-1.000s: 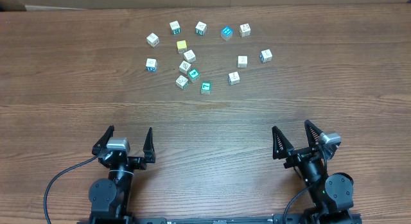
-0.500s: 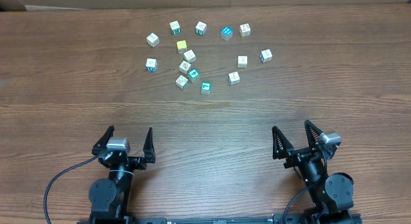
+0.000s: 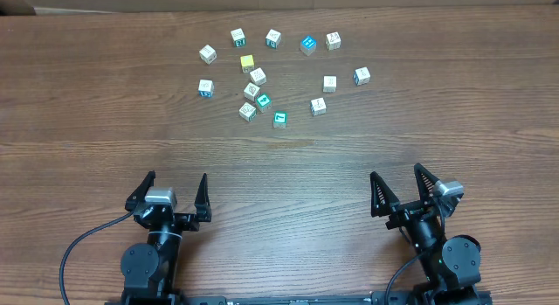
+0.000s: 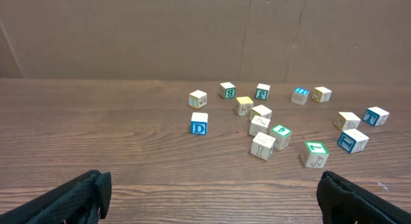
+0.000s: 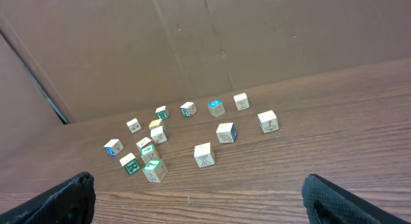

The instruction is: Form a circle

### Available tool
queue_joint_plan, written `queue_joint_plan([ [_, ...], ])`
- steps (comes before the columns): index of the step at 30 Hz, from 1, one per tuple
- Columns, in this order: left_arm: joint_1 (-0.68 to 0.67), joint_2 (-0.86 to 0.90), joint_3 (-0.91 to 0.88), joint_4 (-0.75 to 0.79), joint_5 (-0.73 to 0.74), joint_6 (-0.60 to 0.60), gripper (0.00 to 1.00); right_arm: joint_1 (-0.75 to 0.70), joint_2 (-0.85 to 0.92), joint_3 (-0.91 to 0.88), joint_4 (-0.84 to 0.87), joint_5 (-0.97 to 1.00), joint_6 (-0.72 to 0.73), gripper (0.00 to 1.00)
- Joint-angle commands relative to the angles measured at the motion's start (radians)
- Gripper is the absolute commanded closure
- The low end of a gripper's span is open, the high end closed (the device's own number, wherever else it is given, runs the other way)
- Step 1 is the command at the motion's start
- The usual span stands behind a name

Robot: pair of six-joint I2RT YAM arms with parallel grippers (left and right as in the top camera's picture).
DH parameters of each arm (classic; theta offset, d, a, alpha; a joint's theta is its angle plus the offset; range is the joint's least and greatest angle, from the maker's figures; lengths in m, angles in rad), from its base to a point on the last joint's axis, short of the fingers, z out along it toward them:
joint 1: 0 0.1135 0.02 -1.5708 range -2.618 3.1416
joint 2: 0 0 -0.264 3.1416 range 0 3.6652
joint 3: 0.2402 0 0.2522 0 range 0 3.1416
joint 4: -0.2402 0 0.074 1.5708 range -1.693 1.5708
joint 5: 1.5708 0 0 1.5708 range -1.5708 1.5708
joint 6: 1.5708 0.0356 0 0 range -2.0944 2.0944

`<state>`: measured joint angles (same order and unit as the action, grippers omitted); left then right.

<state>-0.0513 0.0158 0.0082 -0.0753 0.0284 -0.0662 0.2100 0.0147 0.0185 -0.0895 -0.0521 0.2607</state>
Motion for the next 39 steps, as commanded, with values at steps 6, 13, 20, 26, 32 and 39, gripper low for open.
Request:
queue_joint_plan([
  [6,0.007,-0.011,-0.003,-0.002,-0.010,0.030,0.00,-0.004,-0.012,-0.010,0.008,0.005,-0.007,0.00],
  [13,0.007,-0.011,-0.003,-0.002,-0.010,0.030,0.00,-0.004,-0.012,-0.010,0.008,0.005,-0.007,0.00],
  [20,0.007,-0.011,-0.003,-0.002,-0.010,0.030,0.00,-0.004,-0.012,-0.010,0.008,0.005,-0.007,0.00],
  [26,0.007,-0.011,-0.003,-0.002,-0.010,0.030,0.00,-0.004,-0.012,-0.010,0.008,0.005,-0.007,0.00],
  [32,0.007,-0.011,-0.003,-0.002,-0.010,0.030,0.00,-0.004,-0.012,-0.010,0.008,0.005,-0.008,0.00],
  [39,0.007,-0.011,-0.003,-0.002,-0.010,0.030,0.00,-0.003,-0.012,-0.010,0.073,0.076,-0.015,0.00],
])
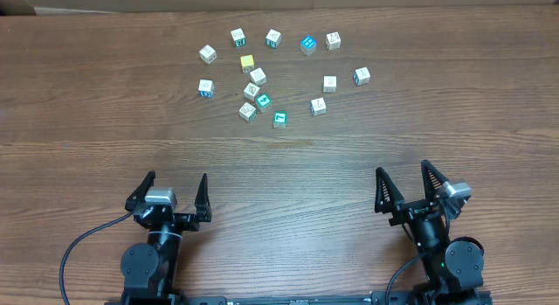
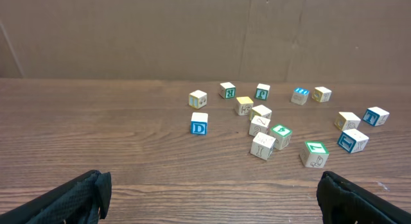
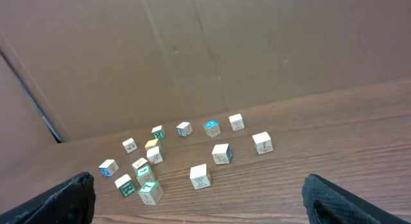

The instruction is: Form a circle

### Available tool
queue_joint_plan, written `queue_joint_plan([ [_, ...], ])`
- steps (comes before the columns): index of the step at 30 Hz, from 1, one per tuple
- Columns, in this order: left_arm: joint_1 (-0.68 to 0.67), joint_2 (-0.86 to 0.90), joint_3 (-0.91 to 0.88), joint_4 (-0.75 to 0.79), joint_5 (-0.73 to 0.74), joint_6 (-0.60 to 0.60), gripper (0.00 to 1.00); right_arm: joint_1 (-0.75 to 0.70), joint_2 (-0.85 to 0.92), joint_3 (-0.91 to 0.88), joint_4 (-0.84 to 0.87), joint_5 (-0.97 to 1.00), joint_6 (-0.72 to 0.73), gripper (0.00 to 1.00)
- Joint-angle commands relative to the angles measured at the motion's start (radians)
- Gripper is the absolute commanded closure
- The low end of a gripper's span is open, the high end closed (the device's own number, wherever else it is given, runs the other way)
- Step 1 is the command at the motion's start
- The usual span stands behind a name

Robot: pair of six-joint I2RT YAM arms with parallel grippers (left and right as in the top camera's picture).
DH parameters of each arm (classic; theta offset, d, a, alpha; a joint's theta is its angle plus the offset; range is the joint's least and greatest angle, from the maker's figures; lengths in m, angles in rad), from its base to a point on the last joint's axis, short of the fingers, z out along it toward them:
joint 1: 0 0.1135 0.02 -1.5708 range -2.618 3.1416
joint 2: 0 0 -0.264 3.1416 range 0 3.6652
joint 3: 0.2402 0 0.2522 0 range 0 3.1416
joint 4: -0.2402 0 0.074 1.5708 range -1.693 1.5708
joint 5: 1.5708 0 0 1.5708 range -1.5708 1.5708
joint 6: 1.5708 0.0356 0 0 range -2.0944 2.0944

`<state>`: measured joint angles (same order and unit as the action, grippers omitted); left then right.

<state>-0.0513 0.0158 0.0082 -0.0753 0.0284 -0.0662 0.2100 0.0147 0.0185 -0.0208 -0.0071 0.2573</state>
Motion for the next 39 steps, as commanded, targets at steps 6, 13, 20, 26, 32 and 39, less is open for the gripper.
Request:
queue_joint_plan([
  [6,0.007,-0.011,-0.003,-0.002,-0.010,0.030,0.00,-0.003,-0.012,-0.007,0.045,-0.022,0.034,0.00],
  [13,0.007,-0.011,-0.003,-0.002,-0.010,0.030,0.00,-0.004,0.014,0.140,-0.060,-0.021,0.034,0.00],
  [20,0.007,-0.011,-0.003,-0.002,-0.010,0.030,0.00,-0.004,0.344,0.544,-0.242,-0.014,0.034,0.00],
  [26,0.007,-0.011,-0.003,-0.002,-0.010,0.030,0.01,-0.004,0.745,1.003,-0.482,-0.042,0.028,0.00],
  [32,0.007,-0.011,-0.003,-0.002,-0.010,0.030,0.00,-0.004,1.144,1.514,-0.792,-0.048,0.026,0.00],
  [39,0.007,-0.011,-0.003,-0.002,-0.010,0.030,0.00,-0.004,1.543,2.028,-1.088,-0.127,0.026,0.00],
])
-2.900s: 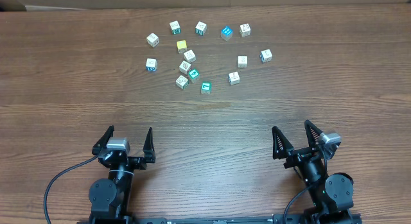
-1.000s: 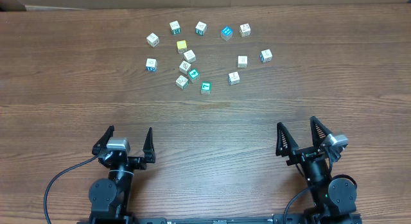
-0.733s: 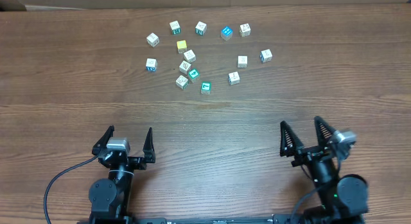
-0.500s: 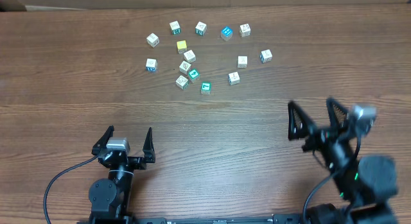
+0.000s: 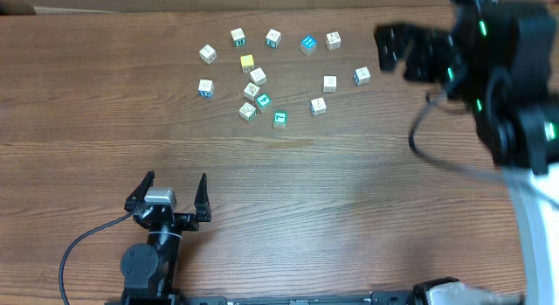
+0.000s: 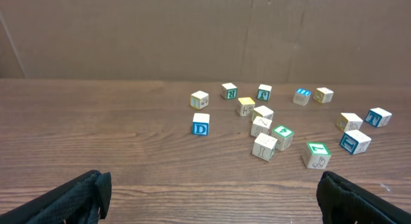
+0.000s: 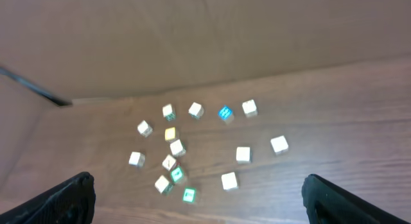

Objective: Form a circle
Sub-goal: 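Swing the right gripper up and over to the block cluster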

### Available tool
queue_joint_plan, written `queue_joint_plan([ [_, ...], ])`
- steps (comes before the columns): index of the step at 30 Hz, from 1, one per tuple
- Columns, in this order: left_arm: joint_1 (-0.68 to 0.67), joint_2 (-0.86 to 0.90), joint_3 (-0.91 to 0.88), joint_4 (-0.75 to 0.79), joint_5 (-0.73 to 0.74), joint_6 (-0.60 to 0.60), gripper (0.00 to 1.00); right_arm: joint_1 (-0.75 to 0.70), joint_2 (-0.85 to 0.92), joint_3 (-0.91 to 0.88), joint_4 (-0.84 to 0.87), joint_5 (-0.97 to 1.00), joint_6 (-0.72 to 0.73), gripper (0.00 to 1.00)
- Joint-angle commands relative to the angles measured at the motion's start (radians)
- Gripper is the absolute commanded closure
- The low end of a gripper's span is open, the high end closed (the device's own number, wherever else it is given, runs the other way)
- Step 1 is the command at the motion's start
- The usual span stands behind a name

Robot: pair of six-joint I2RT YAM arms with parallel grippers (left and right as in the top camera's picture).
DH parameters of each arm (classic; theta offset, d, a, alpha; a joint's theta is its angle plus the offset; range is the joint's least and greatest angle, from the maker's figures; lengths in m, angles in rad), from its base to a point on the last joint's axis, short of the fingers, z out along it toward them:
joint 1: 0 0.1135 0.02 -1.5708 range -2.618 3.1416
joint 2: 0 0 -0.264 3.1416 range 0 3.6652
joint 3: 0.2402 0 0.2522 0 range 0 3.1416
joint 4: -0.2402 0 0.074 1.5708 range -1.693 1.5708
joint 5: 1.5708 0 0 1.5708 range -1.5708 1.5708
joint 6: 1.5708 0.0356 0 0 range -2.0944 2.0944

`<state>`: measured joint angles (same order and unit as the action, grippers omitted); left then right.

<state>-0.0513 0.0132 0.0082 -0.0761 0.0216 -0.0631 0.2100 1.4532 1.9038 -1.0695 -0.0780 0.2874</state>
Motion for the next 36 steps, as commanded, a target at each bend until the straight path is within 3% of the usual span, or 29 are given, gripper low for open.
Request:
queue_joint_plan([
  [1,0.007,-0.008,-0.003,-0.002,-0.003,0.027,0.00,-0.004,0.149,0.186,-0.048,-0.087,-0.004,0.00],
  [10,0.007,-0.008,-0.003,-0.002,-0.003,0.027,0.00,0.001,0.292,0.203,-0.018,-0.299,0.004,0.02],
  [13,0.007,-0.008,-0.003,-0.002,-0.003,0.027,0.00,0.030,0.331,0.188,-0.038,-0.300,0.005,0.36],
  [15,0.007,-0.008,-0.003,-0.002,-0.003,0.027,0.00,0.064,0.368,0.188,-0.058,-0.267,0.005,0.48],
  [17,0.007,-0.008,-0.003,-0.002,-0.003,0.027,0.00,0.105,0.405,0.188,-0.076,-0.192,0.036,0.54],
  [19,0.007,-0.008,-0.003,-0.002,-0.003,0.027,0.00,0.150,0.449,0.188,-0.091,-0.085,0.097,0.53],
  [28,0.007,-0.008,-0.003,-0.002,-0.003,0.027,0.00,0.272,0.655,0.188,-0.099,-0.008,0.185,0.22],
  [36,0.007,-0.008,-0.003,-0.002,-0.003,0.027,0.00,0.317,0.817,0.188,-0.061,-0.008,0.186,0.21],
])
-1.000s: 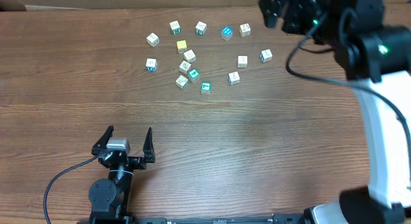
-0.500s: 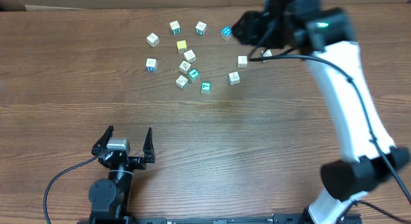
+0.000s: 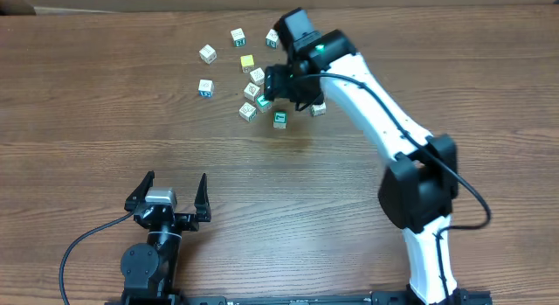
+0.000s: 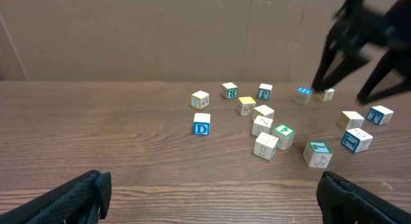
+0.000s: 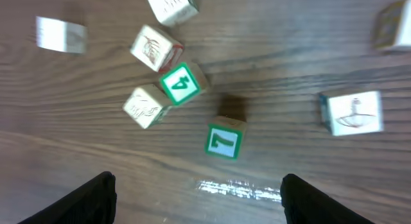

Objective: Form a circle
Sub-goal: 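Swing the right gripper up and over to the block cluster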

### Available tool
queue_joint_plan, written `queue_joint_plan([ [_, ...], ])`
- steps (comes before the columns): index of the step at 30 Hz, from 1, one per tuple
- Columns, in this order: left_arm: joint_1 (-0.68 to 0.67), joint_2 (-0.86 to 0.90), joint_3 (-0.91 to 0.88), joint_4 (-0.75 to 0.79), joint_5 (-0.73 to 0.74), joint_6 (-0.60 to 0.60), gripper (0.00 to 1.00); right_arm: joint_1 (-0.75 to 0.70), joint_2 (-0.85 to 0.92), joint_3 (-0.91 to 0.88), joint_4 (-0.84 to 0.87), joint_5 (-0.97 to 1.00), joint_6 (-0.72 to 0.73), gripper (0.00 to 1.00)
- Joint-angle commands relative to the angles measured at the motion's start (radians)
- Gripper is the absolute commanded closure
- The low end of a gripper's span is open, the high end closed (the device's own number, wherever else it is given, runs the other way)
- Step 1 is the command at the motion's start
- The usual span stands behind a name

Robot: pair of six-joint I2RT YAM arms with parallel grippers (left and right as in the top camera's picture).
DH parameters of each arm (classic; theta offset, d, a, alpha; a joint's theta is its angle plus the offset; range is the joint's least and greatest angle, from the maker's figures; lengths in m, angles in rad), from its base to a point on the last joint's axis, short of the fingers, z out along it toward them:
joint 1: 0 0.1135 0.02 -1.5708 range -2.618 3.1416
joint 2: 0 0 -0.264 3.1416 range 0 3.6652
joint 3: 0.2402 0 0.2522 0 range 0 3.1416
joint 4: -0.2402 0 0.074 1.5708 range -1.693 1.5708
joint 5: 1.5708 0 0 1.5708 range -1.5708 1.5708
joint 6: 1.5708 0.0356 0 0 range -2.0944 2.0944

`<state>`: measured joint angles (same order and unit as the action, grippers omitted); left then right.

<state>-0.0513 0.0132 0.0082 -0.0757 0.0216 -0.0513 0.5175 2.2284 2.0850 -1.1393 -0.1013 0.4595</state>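
Observation:
Several small lettered and numbered wooden cubes lie scattered at the far middle of the table [image 3: 105, 148]. Among them are a green 7 cube [image 5: 225, 142], a green 4 cube [image 5: 182, 83], a blue D cube [image 4: 201, 127] and a yellow-topped cube [image 3: 247, 63]. My right gripper [image 3: 288, 91] hangs open over the cluster and points down. In its wrist view the right gripper [image 5: 198, 183] holds nothing, and the green 7 cube lies just ahead of the fingers. My left gripper [image 3: 172, 187] rests open near the front edge, far from the cubes.
The right arm [image 3: 376, 104] stretches from the front right across the table and hides some cubes on the right side of the cluster. A cardboard wall [image 4: 160, 31] stands behind the table.
My right gripper was high up at the far right. Now it is low over the middle of the cube cluster, pointing down, still open. The cubes and the left arm have not moved.
Both grippers rested open near the front edge, with the cubes scattered far off. The right one was then slightly turned, later raised high at the far right, and now hangs over the cluster. No cube has moved.

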Motion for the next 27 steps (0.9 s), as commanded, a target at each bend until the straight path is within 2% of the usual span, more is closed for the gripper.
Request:
queue_joint_plan([
  [1,0.007,-0.008,-0.003,-0.002,-0.003,0.015,0.00,0.012,0.066,0.006,0.012,0.023,0.025,0.21],
  [10,0.007,-0.008,-0.003,-0.002,-0.003,0.015,0.00,0.013,0.145,0.002,0.021,0.062,0.065,0.25],
  [18,0.007,-0.008,-0.003,-0.002,-0.003,0.015,0.00,0.026,0.156,-0.005,0.050,0.064,0.065,0.35],
  [25,0.007,-0.008,-0.003,-0.002,-0.003,0.015,0.00,0.047,0.157,-0.020,0.074,0.094,0.069,0.36],
  [27,0.007,-0.008,-0.003,-0.002,-0.003,0.015,0.00,0.053,0.157,-0.034,0.093,0.094,0.070,0.40],
])
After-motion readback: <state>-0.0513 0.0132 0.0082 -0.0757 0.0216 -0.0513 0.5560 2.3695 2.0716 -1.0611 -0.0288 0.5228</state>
